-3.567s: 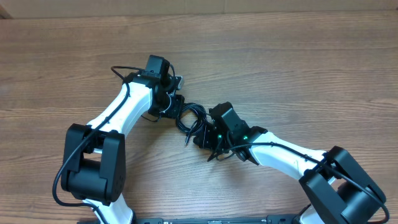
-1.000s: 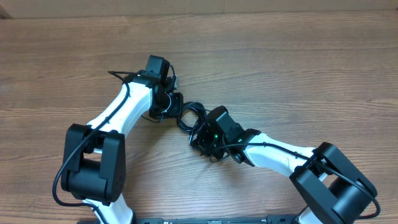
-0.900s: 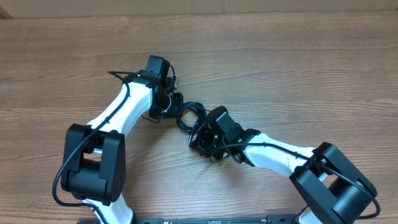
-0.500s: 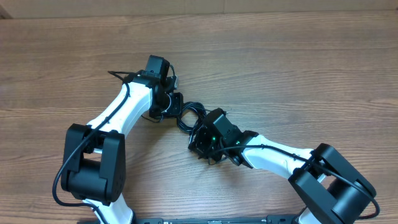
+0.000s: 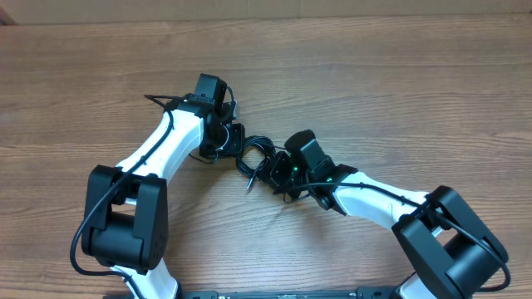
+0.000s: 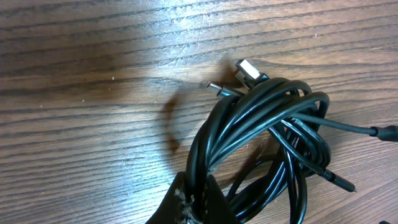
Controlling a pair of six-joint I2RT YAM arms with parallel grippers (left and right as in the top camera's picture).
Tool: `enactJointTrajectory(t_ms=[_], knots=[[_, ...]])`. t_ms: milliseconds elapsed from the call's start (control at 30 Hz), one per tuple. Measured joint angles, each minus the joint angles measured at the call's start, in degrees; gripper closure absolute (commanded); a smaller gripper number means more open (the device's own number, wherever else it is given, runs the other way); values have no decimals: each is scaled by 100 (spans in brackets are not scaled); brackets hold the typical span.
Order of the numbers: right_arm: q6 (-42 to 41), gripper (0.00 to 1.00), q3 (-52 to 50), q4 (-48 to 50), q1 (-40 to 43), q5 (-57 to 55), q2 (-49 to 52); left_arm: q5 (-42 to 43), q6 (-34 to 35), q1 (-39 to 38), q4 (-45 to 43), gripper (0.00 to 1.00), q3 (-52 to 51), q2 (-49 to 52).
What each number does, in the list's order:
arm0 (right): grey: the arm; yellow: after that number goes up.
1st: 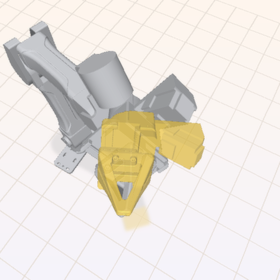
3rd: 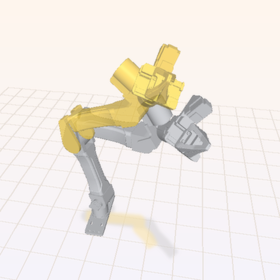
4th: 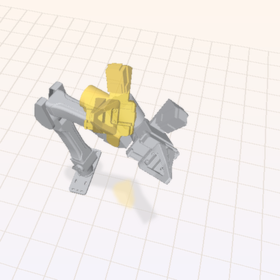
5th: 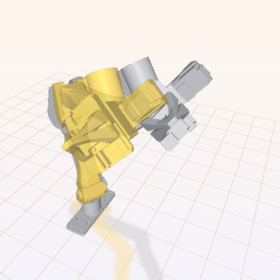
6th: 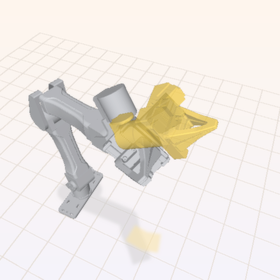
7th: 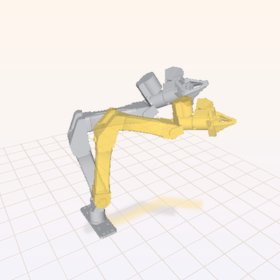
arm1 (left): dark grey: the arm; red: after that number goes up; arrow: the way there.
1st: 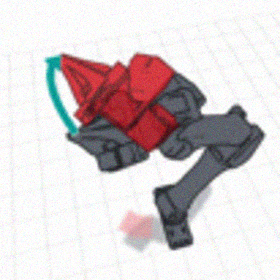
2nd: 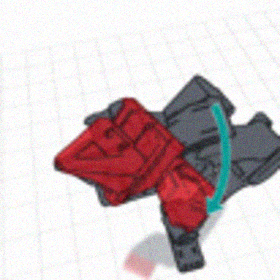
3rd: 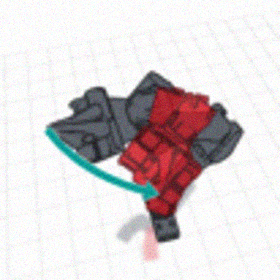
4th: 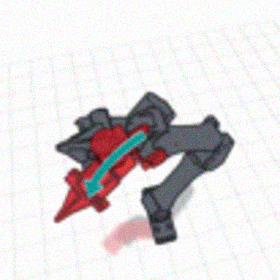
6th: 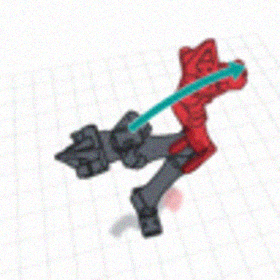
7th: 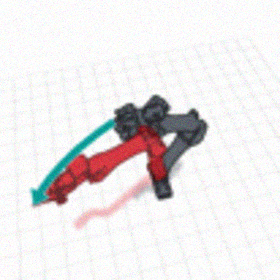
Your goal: Untangle cables
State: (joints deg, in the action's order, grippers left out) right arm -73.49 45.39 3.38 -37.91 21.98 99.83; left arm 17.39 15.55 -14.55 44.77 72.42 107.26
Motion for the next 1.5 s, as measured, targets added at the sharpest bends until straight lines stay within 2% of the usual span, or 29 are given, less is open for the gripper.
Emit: enactJointTrajectory(t_ms=[100,333,500,667,833,1000,1067,1167,1267,1500], knots=[[9,96,0,-59,4,289,0,0,0,0,0,96,0,0],[90,96,2,-1128,-11,839,0,2,17,0,0,96,2,0],[1349,96,2,-1141,-11,1167,-24,4,404,0,22,96,0,0],[2017,96,2,-1158,-11,1097,-555,4,601,0,31,96,0,0],[3462,96,2,-1084,-109,999,-927,4,800,0,63,96,2,0],[4439,96,2,-911,146,1241,-935,2,667,0,-11,96,0,0],[5366,96,42,-1248,229,1320,-946,2,522,0,-2,96,0,0],[6800,96,415,-2588,-13,741,-946,37,433,0,-2,96,0,0],[7772,96,761,-2968,-520,-319,-949,72,376,0,-2,96,0,0],[8520,96,837,-3268,-1447,-1952,-946,92,374,0,-4,96,0,0]])
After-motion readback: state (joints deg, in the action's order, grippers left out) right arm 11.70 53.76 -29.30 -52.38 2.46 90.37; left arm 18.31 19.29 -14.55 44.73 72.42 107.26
